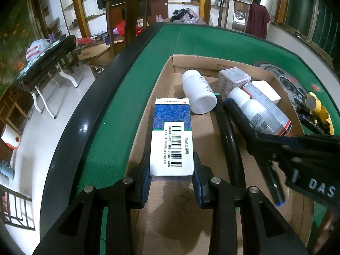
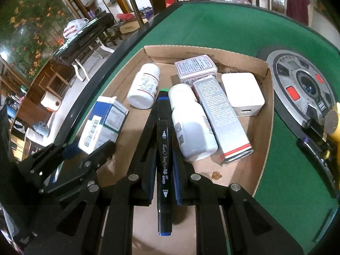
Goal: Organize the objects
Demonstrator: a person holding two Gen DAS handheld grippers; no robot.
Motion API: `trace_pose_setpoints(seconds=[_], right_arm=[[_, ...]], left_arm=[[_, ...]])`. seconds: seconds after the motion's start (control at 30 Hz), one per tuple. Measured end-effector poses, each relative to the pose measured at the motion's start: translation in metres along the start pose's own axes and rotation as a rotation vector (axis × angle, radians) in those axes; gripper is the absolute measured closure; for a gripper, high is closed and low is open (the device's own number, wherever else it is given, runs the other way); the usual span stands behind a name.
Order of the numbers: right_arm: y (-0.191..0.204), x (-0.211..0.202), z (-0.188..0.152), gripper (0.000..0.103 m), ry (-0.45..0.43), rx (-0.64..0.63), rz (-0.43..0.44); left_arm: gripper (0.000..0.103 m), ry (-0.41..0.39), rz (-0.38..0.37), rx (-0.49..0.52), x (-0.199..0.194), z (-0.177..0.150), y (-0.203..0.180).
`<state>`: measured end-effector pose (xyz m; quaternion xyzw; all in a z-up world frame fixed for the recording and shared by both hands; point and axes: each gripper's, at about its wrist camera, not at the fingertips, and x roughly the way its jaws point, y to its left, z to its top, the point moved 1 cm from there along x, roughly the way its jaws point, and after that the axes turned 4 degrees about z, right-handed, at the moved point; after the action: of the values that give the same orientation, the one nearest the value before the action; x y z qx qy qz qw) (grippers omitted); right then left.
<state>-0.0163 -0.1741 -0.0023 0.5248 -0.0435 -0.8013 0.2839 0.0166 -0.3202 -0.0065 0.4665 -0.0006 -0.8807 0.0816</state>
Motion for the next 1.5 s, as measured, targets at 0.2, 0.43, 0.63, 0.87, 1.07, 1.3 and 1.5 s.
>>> trace_pose_setpoints(seconds=[0.2, 0.43, 0.63, 0.87, 1.07, 1.3, 1.5], right_arm=[[-0.001, 0.003, 0.000, 0.090, 0.008, 0.015, -0.003], [-0.004, 0.002, -0.002, 0.090, 0.004, 0.032, -0.001], [-0.007, 0.000, -0.004, 0.090, 0.004, 0.043, 0.009], [-0.006, -0.007, -0.014, 0.090, 0.014, 0.041, 0.027], [0.001, -0.010, -0.020, 0.090, 0.015, -0.002, 0.024], [-0.004, -0.010, -0.015, 0.090, -0.002, 0.015, 0.060], [-0.004, -0.002, -0.007, 0.090, 0.006, 0.038, 0.070]], left_arm=[[0.074, -0.060, 0.019, -0.033, -0.017, 0.016, 0.002], [0.074, 0.021, -0.070, -0.119, 0.012, 0.033, 0.009], [0.074, 0.070, -0.011, -0.064, 0.014, 0.028, -0.003], [0.074, 0.092, -0.006, -0.006, 0.007, 0.012, -0.012], [0.074, 0.067, -0.061, 0.048, -0.009, 0.008, -0.002], [0.074, -0.068, -0.174, 0.062, -0.040, 0.015, 0.025], [0.074, 0.021, -0.098, 0.063, -0.023, 0.024, 0.018]])
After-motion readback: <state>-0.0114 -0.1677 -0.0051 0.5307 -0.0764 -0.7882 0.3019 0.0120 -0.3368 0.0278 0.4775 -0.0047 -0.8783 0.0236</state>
